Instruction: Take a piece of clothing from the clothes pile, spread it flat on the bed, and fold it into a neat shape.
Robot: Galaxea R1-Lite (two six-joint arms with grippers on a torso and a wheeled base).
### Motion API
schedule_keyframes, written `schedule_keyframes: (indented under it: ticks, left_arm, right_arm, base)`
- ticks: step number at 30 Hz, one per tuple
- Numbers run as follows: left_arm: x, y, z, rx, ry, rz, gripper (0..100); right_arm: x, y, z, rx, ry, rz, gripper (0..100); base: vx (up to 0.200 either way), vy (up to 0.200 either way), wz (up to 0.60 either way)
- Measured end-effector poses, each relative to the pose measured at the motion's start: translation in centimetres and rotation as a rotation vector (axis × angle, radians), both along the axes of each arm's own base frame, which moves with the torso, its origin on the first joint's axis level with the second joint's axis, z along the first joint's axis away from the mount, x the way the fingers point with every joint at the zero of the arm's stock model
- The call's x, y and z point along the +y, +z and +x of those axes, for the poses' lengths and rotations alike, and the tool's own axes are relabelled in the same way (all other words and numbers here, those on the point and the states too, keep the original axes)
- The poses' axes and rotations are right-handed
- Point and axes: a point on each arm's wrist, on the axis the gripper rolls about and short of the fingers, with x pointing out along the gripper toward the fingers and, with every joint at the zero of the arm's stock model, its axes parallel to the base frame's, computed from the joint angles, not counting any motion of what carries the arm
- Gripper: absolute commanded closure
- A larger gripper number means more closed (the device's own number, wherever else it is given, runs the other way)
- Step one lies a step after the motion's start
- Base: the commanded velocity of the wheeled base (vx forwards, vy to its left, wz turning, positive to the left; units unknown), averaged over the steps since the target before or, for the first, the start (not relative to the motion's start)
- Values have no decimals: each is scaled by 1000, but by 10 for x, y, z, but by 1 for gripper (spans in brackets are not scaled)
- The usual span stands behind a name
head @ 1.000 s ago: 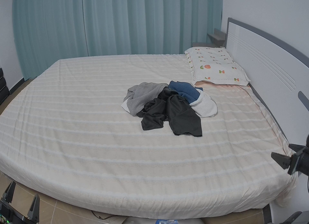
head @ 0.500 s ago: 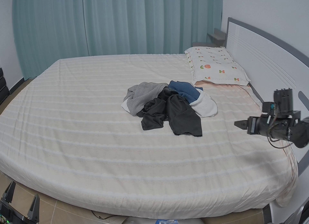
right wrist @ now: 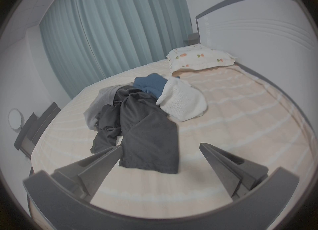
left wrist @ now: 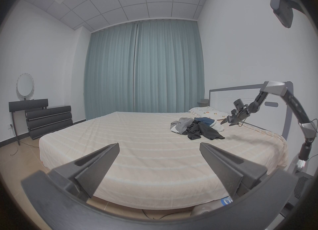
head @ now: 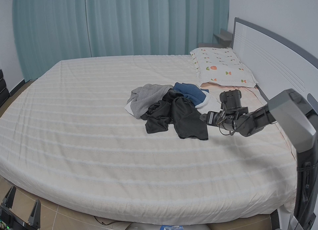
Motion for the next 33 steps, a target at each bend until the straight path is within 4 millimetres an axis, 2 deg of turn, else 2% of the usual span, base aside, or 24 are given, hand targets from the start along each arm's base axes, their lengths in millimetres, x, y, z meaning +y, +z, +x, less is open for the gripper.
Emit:
schedule_keyframes:
  ticks: [2, 4, 7, 12, 16, 17, 27, 33]
  left_arm:
    - [0, 0, 0, 0, 0, 0, 0]
    - [0, 0, 0, 0, 0, 0, 0]
    - [0, 0, 0, 0, 0, 0, 0]
    - [0, 0, 0, 0, 1, 0, 0]
    - [0, 0, 0, 0, 1, 0, 0]
    - [0, 0, 0, 0, 1, 0, 0]
    - [0, 0, 0, 0, 0, 0, 0]
    - [0, 0, 0, 0, 0, 0, 0]
  right_arm:
    - [13, -16, 17, 7, -13, 17, 0]
    - [20, -27, 26, 15, -23, 23, 0]
    - [31, -55, 41, 41, -54, 23, 0]
    - [38, -93, 50, 83, -91, 3, 0]
    - [42, -108, 55, 81, -98, -1, 0]
    - [42, -108, 56, 80, -98, -1, 100]
    - [45, -114, 63, 57, -113, -2, 100]
    - [45, -104, 63, 43, -137, 21, 100]
  base:
    - [0, 0, 0]
    - [0, 0, 0]
    - [0, 0, 0]
    - [0, 0, 0]
    - [0, 0, 0]
    - [0, 0, 0]
    - [0, 0, 0]
    - [0, 0, 0]
